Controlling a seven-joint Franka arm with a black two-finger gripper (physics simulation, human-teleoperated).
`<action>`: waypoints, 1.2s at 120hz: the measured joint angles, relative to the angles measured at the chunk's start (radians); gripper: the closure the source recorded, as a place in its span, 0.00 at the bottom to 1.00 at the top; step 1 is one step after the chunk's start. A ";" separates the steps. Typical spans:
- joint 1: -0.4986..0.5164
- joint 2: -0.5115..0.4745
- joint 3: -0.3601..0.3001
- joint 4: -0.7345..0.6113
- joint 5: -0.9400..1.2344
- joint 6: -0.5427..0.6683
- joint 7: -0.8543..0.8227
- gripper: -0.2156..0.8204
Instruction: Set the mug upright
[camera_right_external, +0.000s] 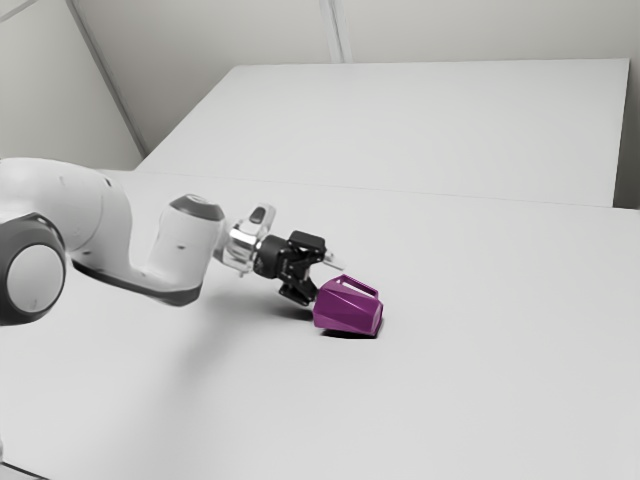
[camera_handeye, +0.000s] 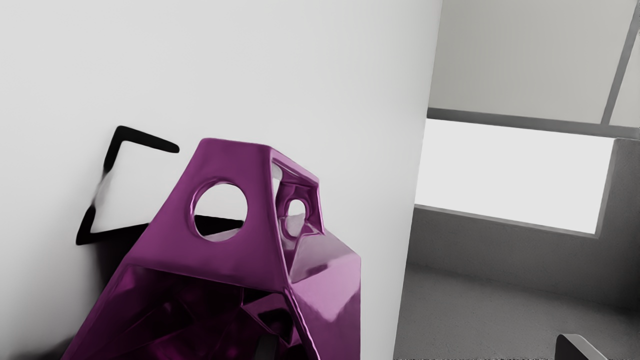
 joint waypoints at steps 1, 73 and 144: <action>0.000 0.001 -0.001 0.000 -0.001 0.000 0.001 0.21; 0.004 0.018 -0.013 0.001 -0.032 0.005 0.097 0.93; 0.013 -0.242 -0.003 0.148 0.813 0.041 -0.113 0.95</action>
